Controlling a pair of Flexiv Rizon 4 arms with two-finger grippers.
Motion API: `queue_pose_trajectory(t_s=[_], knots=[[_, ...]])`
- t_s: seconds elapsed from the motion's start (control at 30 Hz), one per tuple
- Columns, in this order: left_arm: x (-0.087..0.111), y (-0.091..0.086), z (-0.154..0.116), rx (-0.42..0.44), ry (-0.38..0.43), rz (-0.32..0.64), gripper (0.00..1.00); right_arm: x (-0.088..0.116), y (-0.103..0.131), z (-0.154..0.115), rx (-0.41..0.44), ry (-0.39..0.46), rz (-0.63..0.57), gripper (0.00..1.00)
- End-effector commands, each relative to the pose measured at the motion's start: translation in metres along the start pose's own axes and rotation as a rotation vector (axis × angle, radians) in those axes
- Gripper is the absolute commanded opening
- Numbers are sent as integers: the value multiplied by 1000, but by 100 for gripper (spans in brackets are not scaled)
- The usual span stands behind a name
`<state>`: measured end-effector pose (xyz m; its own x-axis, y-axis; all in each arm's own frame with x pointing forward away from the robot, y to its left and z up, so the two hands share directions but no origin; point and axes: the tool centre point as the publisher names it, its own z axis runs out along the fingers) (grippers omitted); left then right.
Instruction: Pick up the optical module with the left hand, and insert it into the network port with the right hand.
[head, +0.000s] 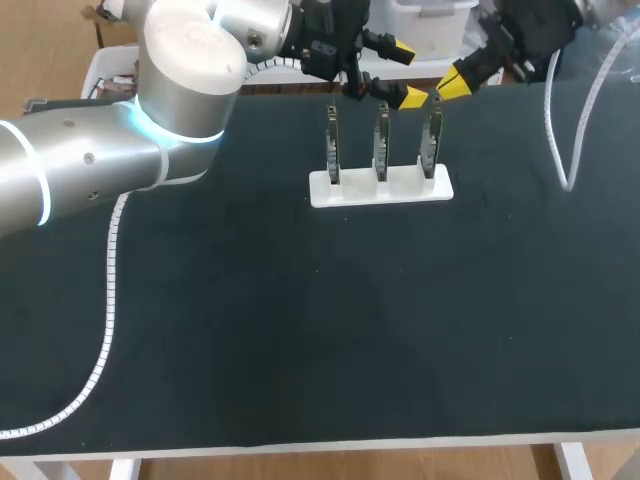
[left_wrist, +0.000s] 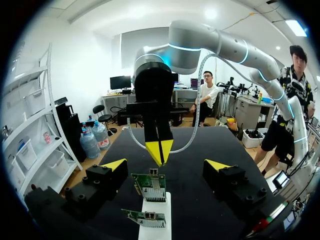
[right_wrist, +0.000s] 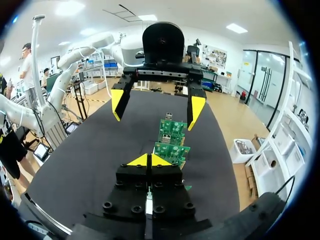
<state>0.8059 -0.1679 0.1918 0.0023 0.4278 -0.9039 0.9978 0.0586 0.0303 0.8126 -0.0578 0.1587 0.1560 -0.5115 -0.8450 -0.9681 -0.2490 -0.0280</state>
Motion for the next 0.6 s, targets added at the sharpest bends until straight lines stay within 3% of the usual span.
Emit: queue_pose_trajectory(t_s=[0.03, 0.33, 0.6], knots=[[0, 0, 0, -1, 1, 1, 100, 6, -8, -2, -84, -12, 9, 0], [0, 0, 0, -1, 1, 1, 100, 12, -8, 2, -95, -20, 21, 0], [0, 0, 0, -1, 1, 1, 100, 2, -13, -5, -85, -16, -12, 0]])
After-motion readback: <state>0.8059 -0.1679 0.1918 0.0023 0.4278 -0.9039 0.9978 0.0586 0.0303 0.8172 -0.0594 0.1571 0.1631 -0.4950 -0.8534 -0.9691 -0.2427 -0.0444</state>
